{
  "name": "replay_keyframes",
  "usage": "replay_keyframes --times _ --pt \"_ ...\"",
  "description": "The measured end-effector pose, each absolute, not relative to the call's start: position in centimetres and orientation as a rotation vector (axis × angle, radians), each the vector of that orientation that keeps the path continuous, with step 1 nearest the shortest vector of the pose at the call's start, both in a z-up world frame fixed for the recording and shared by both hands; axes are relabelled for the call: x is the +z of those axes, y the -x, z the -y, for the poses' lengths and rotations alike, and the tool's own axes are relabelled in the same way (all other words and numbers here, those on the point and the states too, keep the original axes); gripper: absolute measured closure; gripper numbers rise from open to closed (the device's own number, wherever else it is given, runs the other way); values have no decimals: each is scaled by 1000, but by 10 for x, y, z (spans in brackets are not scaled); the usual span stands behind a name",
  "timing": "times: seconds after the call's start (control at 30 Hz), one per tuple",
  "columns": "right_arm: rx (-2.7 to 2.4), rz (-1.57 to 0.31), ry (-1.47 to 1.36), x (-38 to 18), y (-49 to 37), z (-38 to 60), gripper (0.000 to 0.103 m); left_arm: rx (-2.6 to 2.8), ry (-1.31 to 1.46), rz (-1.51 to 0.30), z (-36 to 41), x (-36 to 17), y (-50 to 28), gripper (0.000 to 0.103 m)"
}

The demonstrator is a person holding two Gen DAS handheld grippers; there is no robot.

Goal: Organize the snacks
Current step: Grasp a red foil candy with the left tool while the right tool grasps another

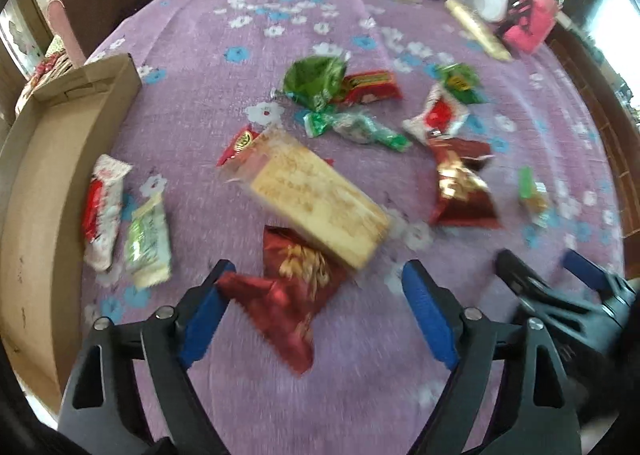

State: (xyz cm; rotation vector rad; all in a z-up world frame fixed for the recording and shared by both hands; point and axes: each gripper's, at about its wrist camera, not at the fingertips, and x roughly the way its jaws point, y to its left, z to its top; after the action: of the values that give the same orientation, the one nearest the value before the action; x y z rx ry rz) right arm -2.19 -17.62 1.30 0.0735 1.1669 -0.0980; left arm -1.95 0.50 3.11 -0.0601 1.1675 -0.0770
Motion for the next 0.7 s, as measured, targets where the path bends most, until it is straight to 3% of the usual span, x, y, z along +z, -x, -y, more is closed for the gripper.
replay_keyframes --times 0.07,0.13,0.2,0.23,0.33,0.43,0.57,0.7 --pt "-88 -1181 -67 13 17 177 0 -91 103 -1154 -15 46 28 24" --pt "-82 -1190 -62 12 13 177 0 -123 152 -1160 -24 57 32 37" --pt "-81 -1198 -61 12 8 177 0 -164 218 -1153 -40 71 37 41" --pt "-74 -1199 -59 13 6 176 2 -160 222 -1144 -50 79 42 41" --pt "-53 -1172 -64 22 1 176 30 -148 232 -1103 -71 91 55 41" --pt "2 -1141 -136 35 -5 174 35 -163 285 -1106 -93 87 63 31" --pt "94 -1117 -165 46 -18 158 35 -180 289 -1172 -98 66 74 31" --pt "148 -1110 -203 48 -34 145 35 -245 303 -1262 -89 38 76 72"
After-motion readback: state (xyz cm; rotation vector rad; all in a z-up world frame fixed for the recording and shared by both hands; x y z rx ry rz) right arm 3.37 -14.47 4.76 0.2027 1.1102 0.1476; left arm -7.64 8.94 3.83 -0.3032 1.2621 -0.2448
